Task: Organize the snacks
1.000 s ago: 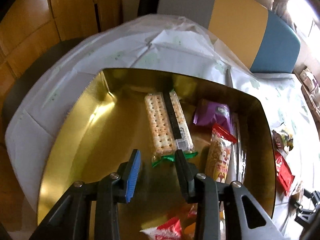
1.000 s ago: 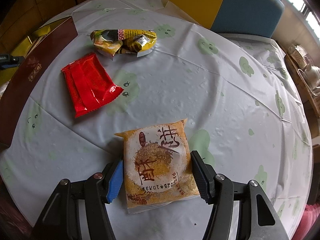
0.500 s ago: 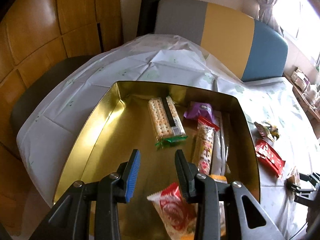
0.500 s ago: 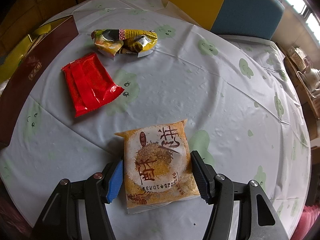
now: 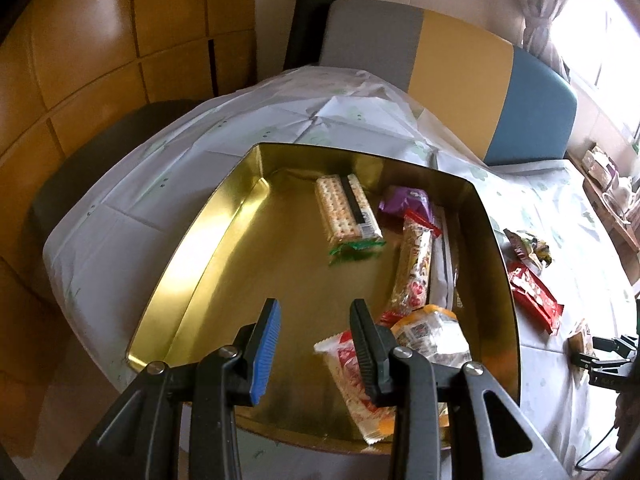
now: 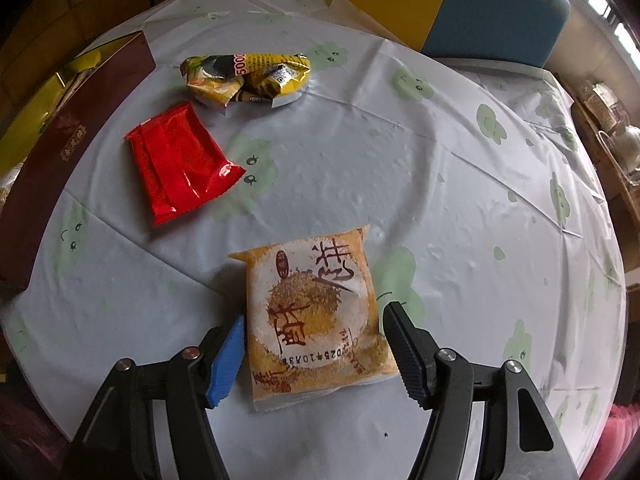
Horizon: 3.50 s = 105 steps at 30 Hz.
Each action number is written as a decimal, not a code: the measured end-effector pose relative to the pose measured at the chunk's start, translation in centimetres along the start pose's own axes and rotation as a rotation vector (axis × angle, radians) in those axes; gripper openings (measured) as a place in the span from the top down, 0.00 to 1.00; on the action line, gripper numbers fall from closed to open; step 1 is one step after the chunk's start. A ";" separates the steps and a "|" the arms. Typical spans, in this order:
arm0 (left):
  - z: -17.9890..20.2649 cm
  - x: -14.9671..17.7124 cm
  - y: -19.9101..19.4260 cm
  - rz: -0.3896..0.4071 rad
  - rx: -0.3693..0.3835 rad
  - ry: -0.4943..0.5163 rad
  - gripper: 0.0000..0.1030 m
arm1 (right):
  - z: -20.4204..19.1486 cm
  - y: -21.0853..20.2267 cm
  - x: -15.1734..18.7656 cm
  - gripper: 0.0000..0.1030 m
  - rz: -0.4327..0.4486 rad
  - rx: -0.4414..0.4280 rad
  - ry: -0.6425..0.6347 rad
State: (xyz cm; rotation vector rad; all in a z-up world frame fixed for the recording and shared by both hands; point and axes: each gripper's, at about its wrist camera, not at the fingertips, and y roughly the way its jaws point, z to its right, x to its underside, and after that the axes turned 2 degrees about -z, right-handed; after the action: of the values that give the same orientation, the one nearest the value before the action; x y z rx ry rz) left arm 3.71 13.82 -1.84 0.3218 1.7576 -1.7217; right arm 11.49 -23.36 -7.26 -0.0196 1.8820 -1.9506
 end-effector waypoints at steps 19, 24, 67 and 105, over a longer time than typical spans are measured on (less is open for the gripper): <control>-1.5 1.6 -0.9 0.021 -0.006 -0.002 0.65 | -1.8 -0.4 0.6 0.42 0.032 -0.004 -0.004; -1.7 1.9 -0.7 0.019 0.014 -0.003 0.65 | -1.8 -0.3 0.7 0.43 0.041 -0.006 0.014; -1.8 3.5 -0.6 0.036 0.053 0.054 0.64 | -5.9 -4.6 0.1 0.45 0.186 -0.220 0.264; -6.0 3.7 0.0 0.045 0.012 -0.051 0.64 | -28.4 -2.1 -13.0 0.43 0.160 -0.395 -0.136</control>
State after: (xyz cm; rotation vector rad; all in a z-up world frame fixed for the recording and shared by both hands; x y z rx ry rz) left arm -0.71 18.61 -4.45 0.3172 1.6915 -1.6943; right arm 14.15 7.65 -3.93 -0.1117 2.0757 -1.4145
